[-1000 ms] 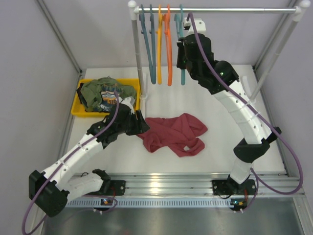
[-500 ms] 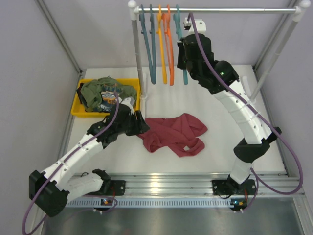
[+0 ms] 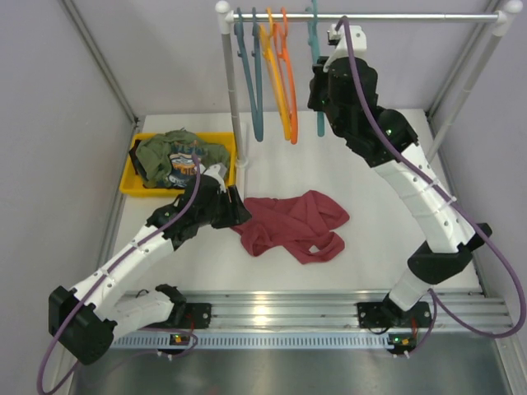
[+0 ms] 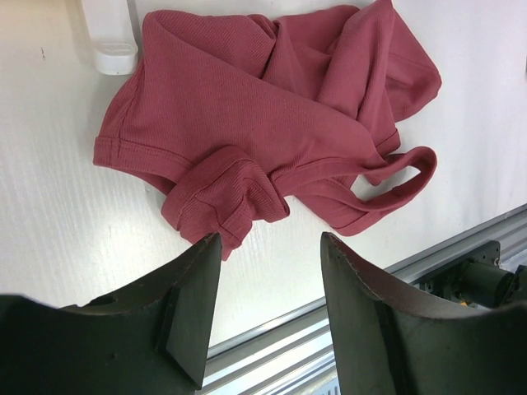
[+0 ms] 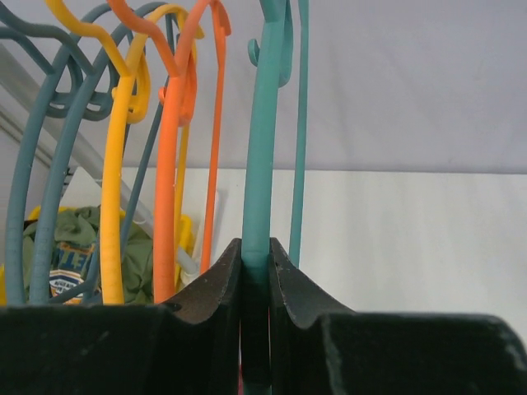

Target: Place the tank top on the hanger

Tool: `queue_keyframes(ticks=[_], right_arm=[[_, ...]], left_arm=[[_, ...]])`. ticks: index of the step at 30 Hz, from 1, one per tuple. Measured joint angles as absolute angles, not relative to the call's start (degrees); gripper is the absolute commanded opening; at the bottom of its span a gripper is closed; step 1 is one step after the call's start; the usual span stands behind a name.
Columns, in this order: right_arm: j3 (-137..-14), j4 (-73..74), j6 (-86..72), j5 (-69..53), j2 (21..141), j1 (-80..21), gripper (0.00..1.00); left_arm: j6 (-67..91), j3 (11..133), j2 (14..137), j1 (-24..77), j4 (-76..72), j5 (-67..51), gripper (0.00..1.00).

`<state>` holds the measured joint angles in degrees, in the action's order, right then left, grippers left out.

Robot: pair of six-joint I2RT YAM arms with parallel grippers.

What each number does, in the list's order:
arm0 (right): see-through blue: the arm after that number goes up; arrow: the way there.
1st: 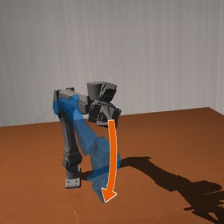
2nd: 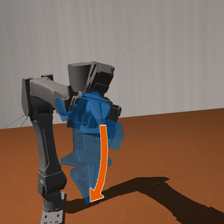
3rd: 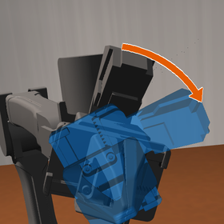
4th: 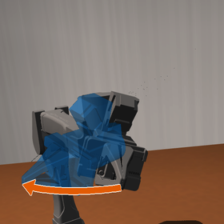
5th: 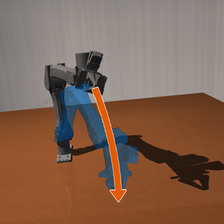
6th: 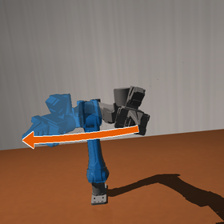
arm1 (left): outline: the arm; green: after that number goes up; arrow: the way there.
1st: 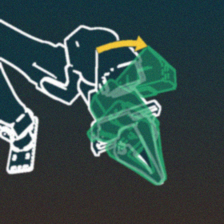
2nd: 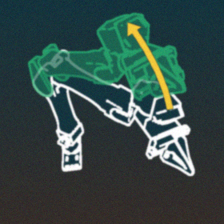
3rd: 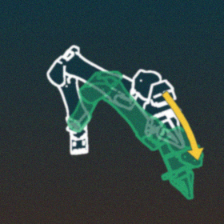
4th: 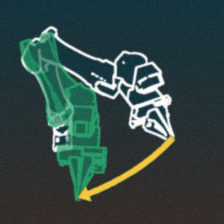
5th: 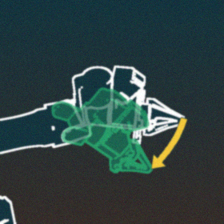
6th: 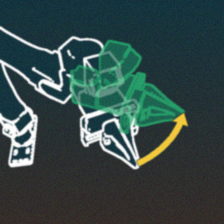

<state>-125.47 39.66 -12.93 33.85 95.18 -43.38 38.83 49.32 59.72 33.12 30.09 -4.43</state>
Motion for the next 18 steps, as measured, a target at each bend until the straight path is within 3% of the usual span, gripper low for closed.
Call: queue_keyframes(ticks=[18], right_arm=[[-113.7,32.4,-12.6,33.1,87.5,-42.8,0.00]], left_arm=[[38.8,48.4,59.8,33.1,30.0,-4.7,0.60]])
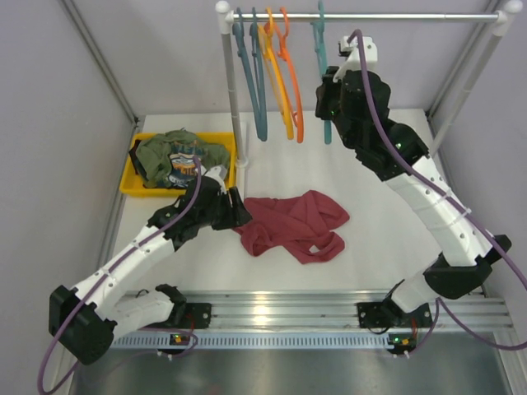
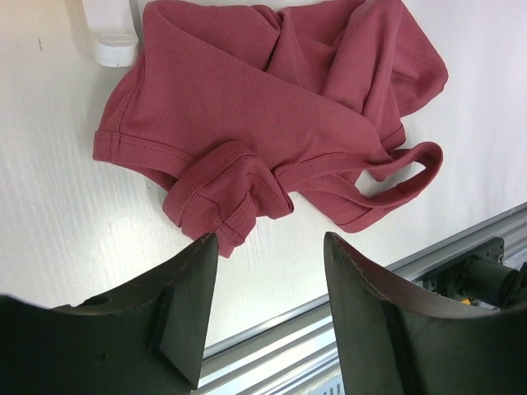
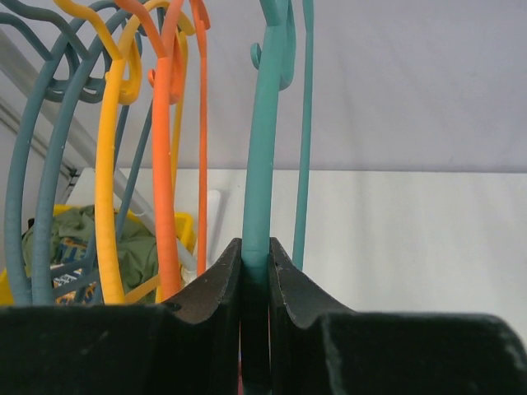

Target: Place the tank top on the hanger

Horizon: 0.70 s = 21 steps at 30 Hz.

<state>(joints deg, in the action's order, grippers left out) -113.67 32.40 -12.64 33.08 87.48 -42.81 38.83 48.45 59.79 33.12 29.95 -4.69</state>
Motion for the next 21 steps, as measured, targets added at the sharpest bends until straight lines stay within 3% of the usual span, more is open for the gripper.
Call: queue_keyframes(ticks=[12,21], right_arm=[[-104.6,29.0,-14.7,31.7,76.8,-42.5,0.00],[-84.6,31.2,-21.6,26.2,58.3,-42.5,0.00]], left_arm=[[40.0,45.5,61.9,33.1,27.3,-6.2,0.62],[43.6,39.1,63.7,39.0,24.8,-1.8,0.59]])
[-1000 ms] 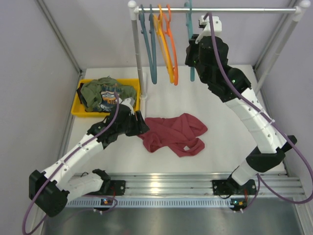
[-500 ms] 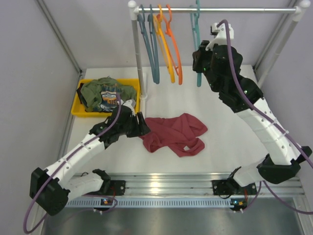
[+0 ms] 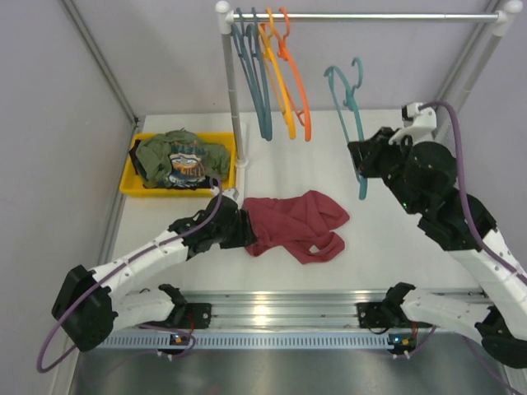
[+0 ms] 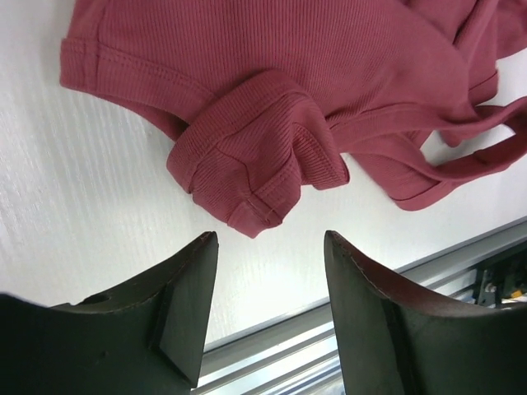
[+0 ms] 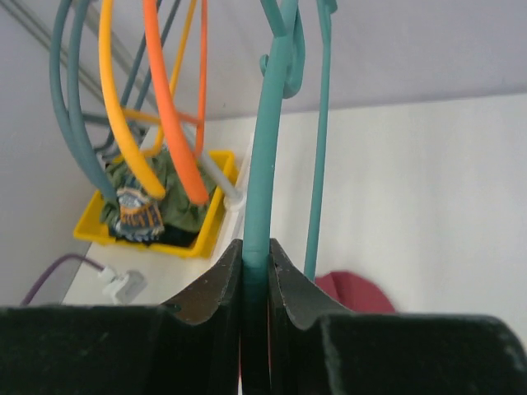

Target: Place the tank top on the hanger

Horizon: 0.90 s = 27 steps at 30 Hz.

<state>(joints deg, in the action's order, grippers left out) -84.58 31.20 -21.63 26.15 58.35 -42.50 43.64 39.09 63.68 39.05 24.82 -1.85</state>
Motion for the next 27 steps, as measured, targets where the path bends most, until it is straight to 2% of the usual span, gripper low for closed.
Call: queue_keyframes(ticks=[7,13,19,24,27], right_arm=[[-66.1,38.4,-32.1,15.3,40.1,-42.5,0.00],[-53.7,43.2,-39.6,3.0,30.6,-42.5,0.00],[-52.0,48.3,-41.6,-4.6,27.1,-42.5,0.00],[-52.2,49.3,-41.6,-11.2,27.6,-42.5,0.00],[-52.1,49.3,-41.5,-15.5,28.2,-42.5,0.00]], left_arm=[[45.0,38.2,66.0,43.5,23.0,4.0,0.55],[45.1,36.8,67.1,43.7,20.9,8.5,0.45],[45.4,35.8,69.4,44.4,18.5,10.2,0.31],[45.4,35.9,71.5,44.8,17.6,11.0,0.22],[45.1,36.6,72.7,44.8,17.8,11.7,0.14]])
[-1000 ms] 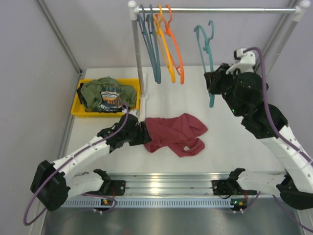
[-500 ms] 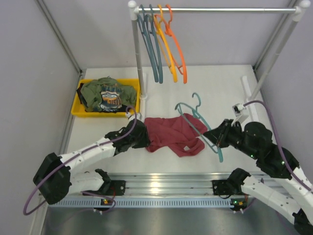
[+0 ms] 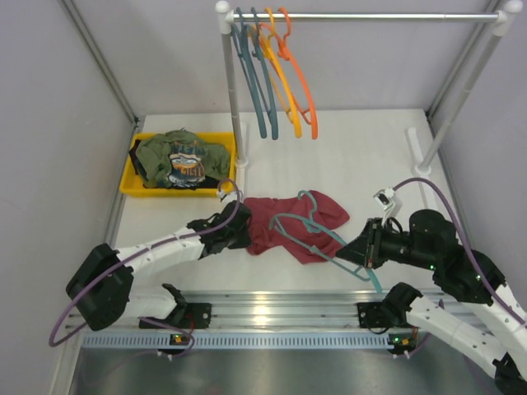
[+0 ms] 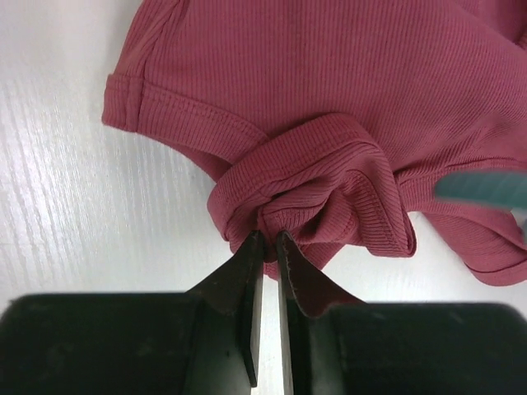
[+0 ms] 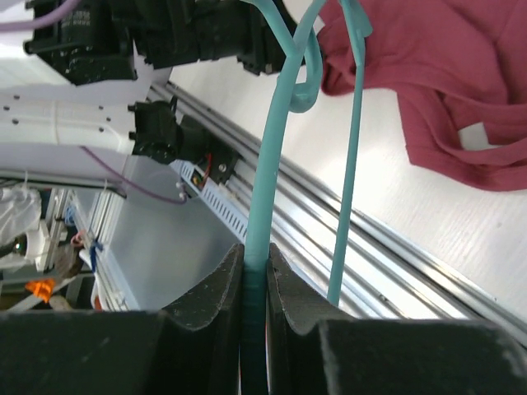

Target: Place the tank top on the hanger

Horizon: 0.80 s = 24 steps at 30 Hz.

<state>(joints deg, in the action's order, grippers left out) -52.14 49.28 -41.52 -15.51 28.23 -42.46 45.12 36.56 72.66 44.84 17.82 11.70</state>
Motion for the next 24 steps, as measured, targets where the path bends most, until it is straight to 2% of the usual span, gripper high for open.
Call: queue_keyframes(ticks=[6,24], right_arm=[[-52.1,49.3,-40.9,-20.3,30.0,-42.5,0.00],[-45.4,43.0,-41.6,-23.6,30.2,-42.5,0.00]], left_arm=[[43.9,39.6,74.9,44.9,18.1,13.1,0.00],[41.3,45.6,72.3,44.9,24.6,10.1,0.00]])
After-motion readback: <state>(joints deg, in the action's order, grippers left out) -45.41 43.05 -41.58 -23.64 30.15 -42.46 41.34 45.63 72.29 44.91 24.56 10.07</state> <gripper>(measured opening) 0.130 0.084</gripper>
